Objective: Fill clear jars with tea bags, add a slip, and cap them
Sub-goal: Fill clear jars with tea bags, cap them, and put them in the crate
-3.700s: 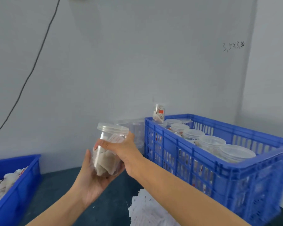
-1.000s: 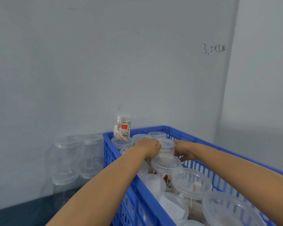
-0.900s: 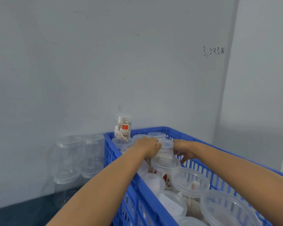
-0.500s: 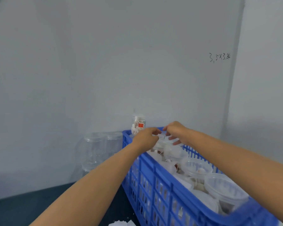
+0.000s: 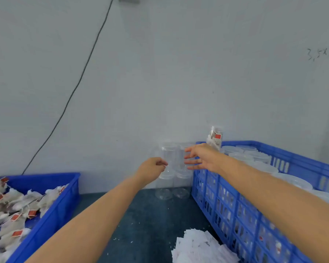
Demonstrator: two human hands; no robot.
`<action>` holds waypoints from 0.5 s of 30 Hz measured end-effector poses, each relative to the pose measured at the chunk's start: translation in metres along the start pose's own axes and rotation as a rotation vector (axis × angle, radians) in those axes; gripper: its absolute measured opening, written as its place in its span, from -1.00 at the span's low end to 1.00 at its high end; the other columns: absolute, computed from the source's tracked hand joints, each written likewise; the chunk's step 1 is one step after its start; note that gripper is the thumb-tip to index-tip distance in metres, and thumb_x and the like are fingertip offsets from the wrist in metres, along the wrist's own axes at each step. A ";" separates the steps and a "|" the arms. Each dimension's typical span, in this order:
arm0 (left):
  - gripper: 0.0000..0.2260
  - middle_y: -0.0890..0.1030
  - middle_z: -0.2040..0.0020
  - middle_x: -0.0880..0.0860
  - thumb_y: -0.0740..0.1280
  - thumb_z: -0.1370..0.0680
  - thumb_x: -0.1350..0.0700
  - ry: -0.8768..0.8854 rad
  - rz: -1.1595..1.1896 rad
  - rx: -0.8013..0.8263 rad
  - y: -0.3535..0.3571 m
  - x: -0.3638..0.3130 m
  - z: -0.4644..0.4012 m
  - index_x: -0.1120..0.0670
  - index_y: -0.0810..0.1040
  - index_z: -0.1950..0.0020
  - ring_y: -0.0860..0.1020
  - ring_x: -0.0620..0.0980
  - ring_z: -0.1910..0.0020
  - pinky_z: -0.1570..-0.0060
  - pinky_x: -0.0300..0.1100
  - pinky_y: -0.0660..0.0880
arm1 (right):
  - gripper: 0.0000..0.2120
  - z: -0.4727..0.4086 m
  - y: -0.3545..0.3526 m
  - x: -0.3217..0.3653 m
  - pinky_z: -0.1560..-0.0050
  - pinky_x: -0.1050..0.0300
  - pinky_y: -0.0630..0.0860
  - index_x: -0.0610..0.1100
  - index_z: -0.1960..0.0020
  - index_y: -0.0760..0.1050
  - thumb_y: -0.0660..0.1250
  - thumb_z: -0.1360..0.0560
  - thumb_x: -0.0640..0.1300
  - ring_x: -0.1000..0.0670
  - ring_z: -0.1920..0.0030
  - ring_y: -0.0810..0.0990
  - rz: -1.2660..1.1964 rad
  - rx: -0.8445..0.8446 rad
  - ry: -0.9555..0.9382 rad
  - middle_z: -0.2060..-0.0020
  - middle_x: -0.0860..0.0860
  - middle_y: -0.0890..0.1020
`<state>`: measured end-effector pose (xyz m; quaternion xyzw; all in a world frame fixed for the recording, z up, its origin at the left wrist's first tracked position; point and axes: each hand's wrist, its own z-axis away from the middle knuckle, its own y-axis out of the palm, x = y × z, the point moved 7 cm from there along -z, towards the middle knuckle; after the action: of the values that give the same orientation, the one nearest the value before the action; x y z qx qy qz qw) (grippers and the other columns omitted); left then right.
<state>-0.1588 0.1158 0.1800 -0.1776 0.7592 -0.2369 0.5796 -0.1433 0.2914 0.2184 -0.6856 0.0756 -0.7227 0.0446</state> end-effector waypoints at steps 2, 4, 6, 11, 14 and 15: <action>-0.76 0.60 -0.18 0.15 0.22 -0.58 0.30 -0.072 0.036 -0.040 -0.017 0.027 -0.004 0.16 0.58 -0.19 0.52 0.08 -0.22 -0.22 -0.14 0.40 | -0.69 -0.011 0.014 -0.010 0.12 0.01 0.57 -0.27 -0.27 0.43 0.11 -0.56 -0.37 -0.15 -0.03 0.57 -0.004 0.010 0.022 -0.09 -0.19 0.52; -0.75 0.59 -0.19 0.17 0.21 -0.58 0.32 -0.124 0.076 -0.072 -0.028 0.050 -0.012 0.18 0.57 -0.21 0.52 0.08 -0.20 -0.16 -0.19 0.39 | -0.68 -0.024 0.023 -0.018 0.13 0.01 0.58 -0.26 -0.29 0.42 0.11 -0.57 -0.36 -0.15 -0.06 0.56 -0.012 -0.002 0.039 -0.15 -0.20 0.53; -0.73 0.58 -0.20 0.17 0.20 -0.58 0.33 -0.167 0.109 -0.096 -0.033 0.068 -0.023 0.20 0.54 -0.23 0.50 0.05 -0.10 -0.05 -0.21 0.37 | -0.69 -0.039 0.028 -0.027 0.13 0.00 0.57 -0.26 -0.28 0.42 0.12 -0.57 -0.34 -0.14 -0.06 0.55 -0.026 -0.035 0.057 -0.19 -0.20 0.51; -0.62 0.52 -0.24 0.14 0.26 -0.55 0.32 -0.219 0.182 -0.108 -0.027 0.097 -0.060 0.16 0.41 -0.36 0.48 0.05 -0.10 -0.10 -0.14 0.39 | -0.65 -0.077 0.034 -0.052 -0.06 -0.07 0.58 -0.25 -0.30 0.40 0.15 -0.53 -0.38 -0.14 -0.17 0.50 -0.070 -0.113 0.123 -0.19 -0.16 0.45; -0.47 0.43 -0.36 0.16 0.35 -0.51 0.29 -0.223 0.233 -0.115 -0.012 0.103 -0.087 0.13 0.29 -0.45 0.44 0.07 -0.17 -0.14 -0.13 0.37 | -0.61 -0.098 0.039 -0.065 -0.20 -0.11 0.52 -0.20 -0.36 0.36 0.16 -0.55 -0.36 -0.16 -0.25 0.45 -0.069 -0.127 0.148 -0.16 -0.11 0.41; -0.41 0.40 -0.39 0.15 0.38 -0.49 0.28 -0.225 0.248 -0.113 -0.005 0.105 -0.096 0.13 0.25 -0.47 0.43 0.09 -0.22 -0.14 -0.13 0.37 | -0.60 -0.103 0.042 -0.069 -0.20 -0.11 0.52 -0.18 -0.37 0.35 0.17 -0.55 -0.36 -0.15 -0.24 0.45 -0.066 -0.124 0.154 -0.13 -0.10 0.40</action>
<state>-0.2787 0.0695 0.1201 -0.1406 0.7177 -0.0992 0.6748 -0.2437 0.2667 0.1387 -0.6314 0.1007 -0.7684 -0.0276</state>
